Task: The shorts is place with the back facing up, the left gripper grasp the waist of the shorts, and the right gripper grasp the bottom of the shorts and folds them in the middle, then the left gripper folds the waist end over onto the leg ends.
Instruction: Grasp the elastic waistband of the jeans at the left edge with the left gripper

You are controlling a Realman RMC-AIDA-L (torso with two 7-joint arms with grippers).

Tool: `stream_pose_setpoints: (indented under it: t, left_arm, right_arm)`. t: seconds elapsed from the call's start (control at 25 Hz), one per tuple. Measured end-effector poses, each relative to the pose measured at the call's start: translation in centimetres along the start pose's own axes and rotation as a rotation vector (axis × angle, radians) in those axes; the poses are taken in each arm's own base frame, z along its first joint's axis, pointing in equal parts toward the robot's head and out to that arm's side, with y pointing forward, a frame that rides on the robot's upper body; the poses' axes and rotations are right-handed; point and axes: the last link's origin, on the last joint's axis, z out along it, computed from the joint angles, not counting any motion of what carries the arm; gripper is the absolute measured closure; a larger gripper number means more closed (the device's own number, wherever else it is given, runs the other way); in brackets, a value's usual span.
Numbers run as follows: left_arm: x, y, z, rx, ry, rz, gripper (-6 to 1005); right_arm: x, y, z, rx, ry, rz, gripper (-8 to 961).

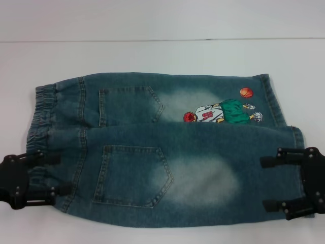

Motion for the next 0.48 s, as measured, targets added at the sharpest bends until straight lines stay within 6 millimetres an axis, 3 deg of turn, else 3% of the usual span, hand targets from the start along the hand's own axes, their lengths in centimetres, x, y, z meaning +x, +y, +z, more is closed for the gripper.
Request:
stream_pose_setpoints:
  t: [0.48]
  left_arm:
    - [0.2, -0.7, -1.6, 0.131, -0.044, -0.103, 67]
  right_arm:
    - [0.0, -0.2, 0.8, -0.017, -0.02, 0.011, 5]
